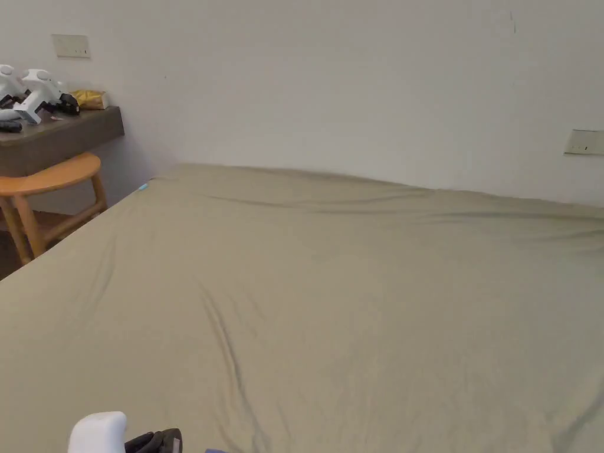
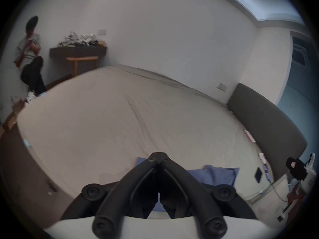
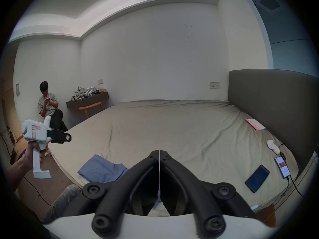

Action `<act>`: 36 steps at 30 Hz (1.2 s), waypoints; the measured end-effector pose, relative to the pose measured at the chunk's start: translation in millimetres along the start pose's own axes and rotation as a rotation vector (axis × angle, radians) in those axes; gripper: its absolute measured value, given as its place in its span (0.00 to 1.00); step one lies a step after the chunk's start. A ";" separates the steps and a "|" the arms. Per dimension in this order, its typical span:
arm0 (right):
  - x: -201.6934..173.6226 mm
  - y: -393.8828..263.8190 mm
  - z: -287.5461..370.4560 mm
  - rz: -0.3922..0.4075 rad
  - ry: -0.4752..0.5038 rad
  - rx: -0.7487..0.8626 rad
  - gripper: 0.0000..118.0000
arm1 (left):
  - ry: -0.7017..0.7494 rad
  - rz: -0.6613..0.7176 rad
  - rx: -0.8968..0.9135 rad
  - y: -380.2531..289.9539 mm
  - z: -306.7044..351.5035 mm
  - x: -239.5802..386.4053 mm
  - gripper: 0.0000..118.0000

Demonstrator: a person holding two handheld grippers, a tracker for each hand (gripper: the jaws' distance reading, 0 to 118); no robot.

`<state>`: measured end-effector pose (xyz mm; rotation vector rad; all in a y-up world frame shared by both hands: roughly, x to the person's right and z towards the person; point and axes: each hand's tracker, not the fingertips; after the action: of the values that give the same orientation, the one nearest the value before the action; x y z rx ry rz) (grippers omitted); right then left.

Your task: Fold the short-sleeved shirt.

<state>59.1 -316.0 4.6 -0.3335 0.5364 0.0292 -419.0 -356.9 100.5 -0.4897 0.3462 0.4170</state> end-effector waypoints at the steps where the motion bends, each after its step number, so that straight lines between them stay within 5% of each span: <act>1: -3.1 -0.2 -2.2 -0.003 0.005 0.003 0.02 | 0.039 -0.020 0.012 -0.2 6.5 -4.5 0.00; 3: -9.9 1.0 -7.8 -0.020 0.040 0.007 0.02 | 0.069 -0.049 0.018 -2.1 15.8 -11.9 0.08; 4: -13.0 1.8 -10.5 -0.023 0.056 0.007 0.02 | 0.073 -0.052 0.020 -3.0 16.8 -16.5 0.26; 5: -16.4 2.6 -12.8 -0.019 0.063 0.006 0.02 | 0.082 -0.053 0.015 -2.9 16.0 -21.6 0.70; 6: -20.0 3.7 -14.6 -0.011 0.074 0.006 0.02 | 0.101 -0.051 -0.016 -3.1 10.4 -27.4 0.99; 11: -24.6 8.9 -14.3 0.015 0.108 0.013 0.02 | 0.003 -0.058 -0.144 -5.3 -19.9 -36.9 0.97; 16: -14.4 12.0 -12.9 0.016 0.085 0.002 0.02 | -0.347 0.241 -0.471 -26.6 -92.9 -77.4 0.97; 19: -3.2 12.8 -9.9 -0.026 0.080 -0.011 0.02 | -0.366 0.307 -0.549 -42.4 -128.4 -86.0 0.97; 22: 3.0 13.7 -8.4 -0.007 0.024 -0.023 0.02 | -0.358 0.292 -0.569 -57.6 -155.3 -90.4 0.97; 26: 7.4 14.7 -7.5 0.011 -0.011 -0.036 0.02 | -0.521 0.403 -0.523 -63.3 -169.4 -106.0 1.00; 31: 6.3 11.1 -17.3 0.001 -0.027 -0.064 0.02 | -0.728 0.664 -0.572 -79.6 -200.1 -109.8 1.00; 36: -3.9 11.0 -25.9 0.031 -0.014 -0.082 0.02 | -0.759 0.592 -0.601 -76.6 -203.1 -112.7 1.00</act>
<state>41.6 -313.6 -17.7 -0.4050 0.5275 0.0837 -524.9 -557.1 7.9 -0.7658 -0.4062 1.2546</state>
